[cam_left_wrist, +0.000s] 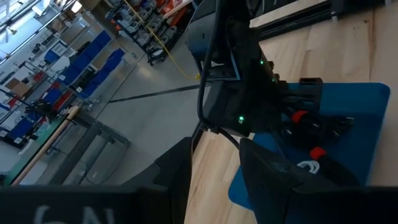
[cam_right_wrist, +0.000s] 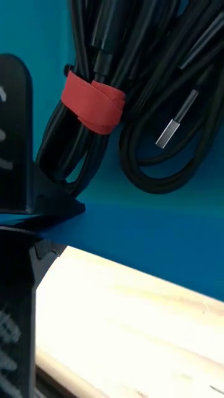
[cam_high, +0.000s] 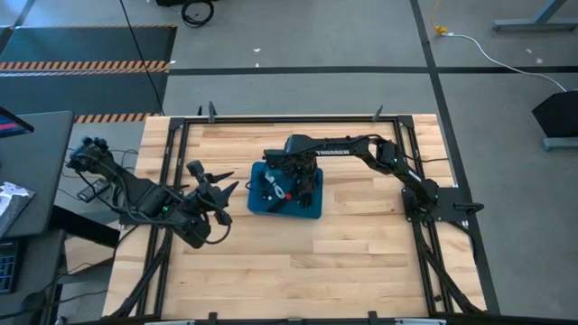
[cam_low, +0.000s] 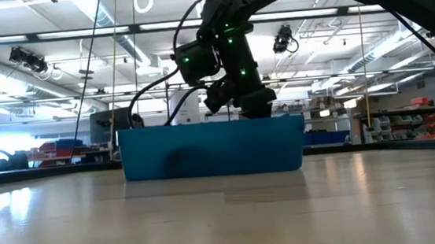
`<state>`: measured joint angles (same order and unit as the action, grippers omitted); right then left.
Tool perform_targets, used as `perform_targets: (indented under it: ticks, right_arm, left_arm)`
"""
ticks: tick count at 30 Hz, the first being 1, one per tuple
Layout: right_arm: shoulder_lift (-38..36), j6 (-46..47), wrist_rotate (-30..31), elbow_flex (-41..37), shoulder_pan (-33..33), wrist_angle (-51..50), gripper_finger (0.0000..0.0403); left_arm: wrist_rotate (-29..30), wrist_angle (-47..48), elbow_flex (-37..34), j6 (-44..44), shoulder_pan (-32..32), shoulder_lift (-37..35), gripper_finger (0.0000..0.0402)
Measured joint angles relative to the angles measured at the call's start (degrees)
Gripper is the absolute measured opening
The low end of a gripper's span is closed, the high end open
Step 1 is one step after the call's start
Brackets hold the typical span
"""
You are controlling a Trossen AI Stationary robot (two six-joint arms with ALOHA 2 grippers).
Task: Pick and place USB-C Cables
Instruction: Move the blue bin to the center of the table
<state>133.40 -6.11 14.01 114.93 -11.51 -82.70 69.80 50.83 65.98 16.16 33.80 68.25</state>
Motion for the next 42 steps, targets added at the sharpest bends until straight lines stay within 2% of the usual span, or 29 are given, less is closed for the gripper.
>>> perform_targets:
  ticks: [7, 42]
  right_arm:
    - [0.00, -2.93, 2.68, 0.00, 0.00, 0.47, 0.0007]
    - [0.00, -3.59, 2.69, 0.00, -2.38, 2.13, 0.0007]
  left_arm:
    - [0.00, -0.02, 0.00, -0.15, 0.00, 0.00, 0.0138]
    - [0.00, -0.07, 0.02, -0.26, 0.00, 0.00, 0.0135]
